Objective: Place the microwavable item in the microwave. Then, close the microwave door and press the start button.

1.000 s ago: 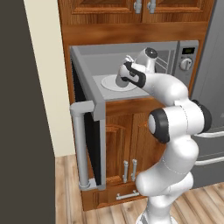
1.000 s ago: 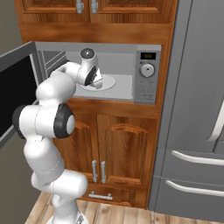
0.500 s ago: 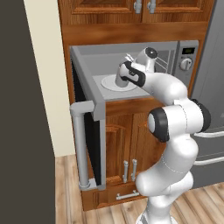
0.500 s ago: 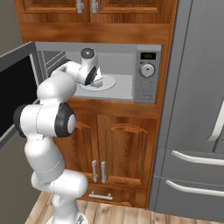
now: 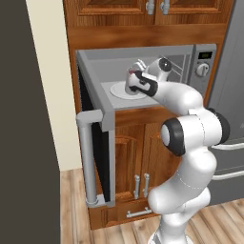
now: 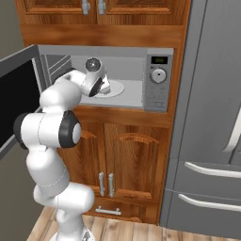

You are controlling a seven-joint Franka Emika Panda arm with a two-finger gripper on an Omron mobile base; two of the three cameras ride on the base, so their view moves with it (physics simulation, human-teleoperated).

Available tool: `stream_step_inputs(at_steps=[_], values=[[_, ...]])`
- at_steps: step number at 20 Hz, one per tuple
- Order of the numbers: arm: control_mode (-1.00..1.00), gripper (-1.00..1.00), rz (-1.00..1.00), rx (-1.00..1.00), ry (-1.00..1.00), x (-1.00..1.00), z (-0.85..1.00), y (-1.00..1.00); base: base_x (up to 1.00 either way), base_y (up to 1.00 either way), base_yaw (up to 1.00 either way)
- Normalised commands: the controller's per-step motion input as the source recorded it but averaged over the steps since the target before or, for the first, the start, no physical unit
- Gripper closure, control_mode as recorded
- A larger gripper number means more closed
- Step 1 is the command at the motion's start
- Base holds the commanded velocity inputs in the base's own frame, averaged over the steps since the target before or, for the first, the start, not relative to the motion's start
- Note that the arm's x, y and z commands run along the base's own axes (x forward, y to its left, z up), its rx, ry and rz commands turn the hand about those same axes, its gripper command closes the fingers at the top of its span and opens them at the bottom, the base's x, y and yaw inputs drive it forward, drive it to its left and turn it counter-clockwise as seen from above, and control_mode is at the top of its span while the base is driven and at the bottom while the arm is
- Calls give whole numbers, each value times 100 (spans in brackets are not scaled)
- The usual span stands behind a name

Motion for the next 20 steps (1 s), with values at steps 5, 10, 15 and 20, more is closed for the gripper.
stream_step_inputs(at_steps=[5, 10, 15, 20], values=[[-100, -100, 0, 0, -27, 0, 40, 0, 0, 0, 0], [-100, -100, 0, 0, -22, -14, 64, -1, 0, 0, 0], [-100, -100, -1, 0, -3, -39, 76, -11, 0, 0, 0], [-100, -100, 0, 0, 4, -88, 80, -16, 0, 0, 0]])
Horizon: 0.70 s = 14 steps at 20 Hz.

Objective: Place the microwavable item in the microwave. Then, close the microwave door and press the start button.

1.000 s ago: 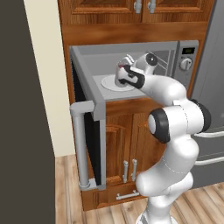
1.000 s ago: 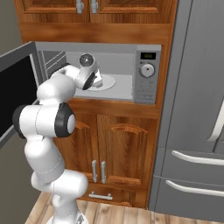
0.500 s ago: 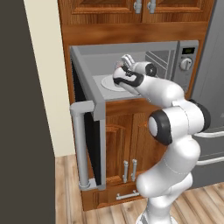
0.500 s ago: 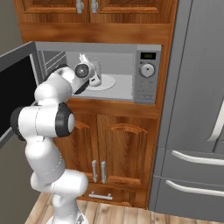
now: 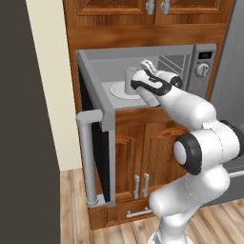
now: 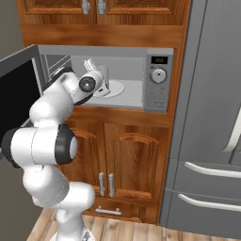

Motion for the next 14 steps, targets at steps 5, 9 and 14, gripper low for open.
stream_step_inputs(at_steps=[5, 9, 14], values=[[-100, -100, 0, 0, 17, -82, 98, -11, 0, 0, 0], [-100, -100, 0, 0, 30, -56, 100, -39, 0, 0, 0], [-100, -100, 1, 0, 38, -40, 100, -55, 0, 0, 0]])
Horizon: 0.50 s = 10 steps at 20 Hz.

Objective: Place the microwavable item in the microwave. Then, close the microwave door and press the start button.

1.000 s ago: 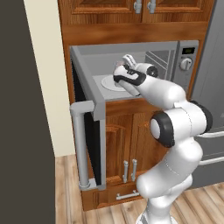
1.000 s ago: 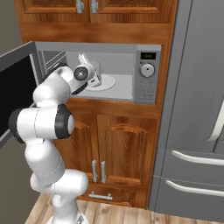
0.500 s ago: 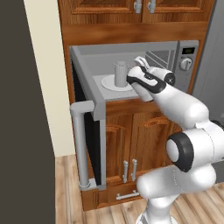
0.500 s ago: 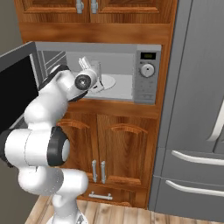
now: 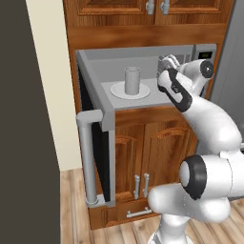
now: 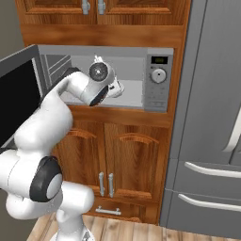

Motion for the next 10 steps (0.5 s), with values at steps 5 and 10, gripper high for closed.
stream_step_inputs(at_steps=[5, 10], values=[[-100, -100, 6, -6, 29, -62, 50, -26, 0, 0, 0], [-100, -100, 22, -26, -11, -100, -14, 43, 0, 0, 0]])
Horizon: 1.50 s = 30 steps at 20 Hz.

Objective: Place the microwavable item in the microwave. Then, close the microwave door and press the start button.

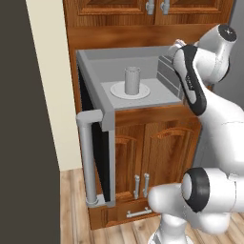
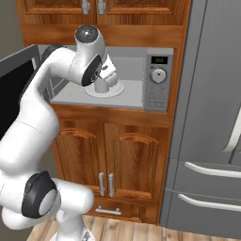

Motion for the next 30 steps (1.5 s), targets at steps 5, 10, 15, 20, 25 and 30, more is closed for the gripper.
stream_step_inputs(at_steps=[5, 10, 15, 20, 25, 30], values=[[-100, -100, 19, -29, -32, -100, -48, 55, 0, 0, 0], [-100, -100, 13, -18, -23, -82, -30, 29, 0, 0, 0], [-100, -100, 0, -3, 6, -35, -7, 6, 0, 0, 0], [-100, -100, 1, -23, -21, -100, 38, 12, 0, 0, 0], [-100, -100, 7, -33, -18, -100, 58, 7, 0, 0, 0], [-100, -100, 14, -34, -11, -100, 16, 0, 0, 0, 0]])
